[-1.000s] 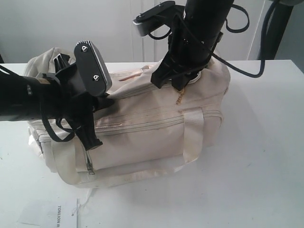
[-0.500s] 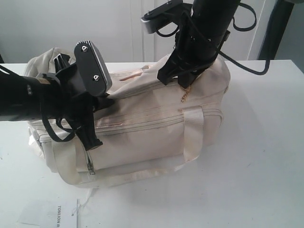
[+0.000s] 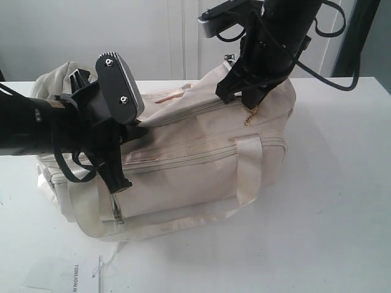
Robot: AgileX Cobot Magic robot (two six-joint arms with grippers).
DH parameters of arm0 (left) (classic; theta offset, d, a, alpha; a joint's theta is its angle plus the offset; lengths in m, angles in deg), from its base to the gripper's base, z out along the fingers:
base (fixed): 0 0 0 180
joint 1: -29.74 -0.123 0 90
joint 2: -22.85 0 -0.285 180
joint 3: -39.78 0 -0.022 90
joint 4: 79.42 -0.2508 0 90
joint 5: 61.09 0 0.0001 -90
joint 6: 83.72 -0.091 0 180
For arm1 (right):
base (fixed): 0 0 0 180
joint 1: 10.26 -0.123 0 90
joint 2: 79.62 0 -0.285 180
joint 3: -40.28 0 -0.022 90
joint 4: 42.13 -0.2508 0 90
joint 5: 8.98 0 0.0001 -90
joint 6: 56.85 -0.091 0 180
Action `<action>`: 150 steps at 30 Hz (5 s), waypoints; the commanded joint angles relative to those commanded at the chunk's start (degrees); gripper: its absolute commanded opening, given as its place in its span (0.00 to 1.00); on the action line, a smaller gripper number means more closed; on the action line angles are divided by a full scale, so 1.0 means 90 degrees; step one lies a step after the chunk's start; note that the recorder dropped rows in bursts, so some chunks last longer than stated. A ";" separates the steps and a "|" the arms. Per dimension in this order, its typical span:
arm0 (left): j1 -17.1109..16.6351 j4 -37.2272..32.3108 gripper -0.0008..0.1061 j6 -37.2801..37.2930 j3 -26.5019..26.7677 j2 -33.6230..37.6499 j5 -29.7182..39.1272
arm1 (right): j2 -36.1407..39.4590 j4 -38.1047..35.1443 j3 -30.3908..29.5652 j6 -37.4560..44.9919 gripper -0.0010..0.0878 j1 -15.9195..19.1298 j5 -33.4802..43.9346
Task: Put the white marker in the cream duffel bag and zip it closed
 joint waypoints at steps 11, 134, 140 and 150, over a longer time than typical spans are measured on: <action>0.0000 0.0000 0.01 0.0005 0.0000 0.0000 0.0043 | 0.0000 0.0024 0.0000 0.0014 0.01 0.0115 0.0000; 0.0530 0.7146 0.01 -0.5574 0.1482 0.1401 0.1382 | -0.1509 -0.2058 -0.1189 0.1028 0.01 0.0298 0.0000; 0.0530 0.7146 0.01 -0.5574 0.1482 0.1401 0.1368 | -0.1509 -0.1803 -0.1189 0.1044 0.01 0.0298 -0.0474; 0.0530 0.7146 0.01 -0.5589 0.1482 0.1401 0.1368 | -0.1509 -0.1274 -0.1189 0.0992 0.01 0.0298 -0.1591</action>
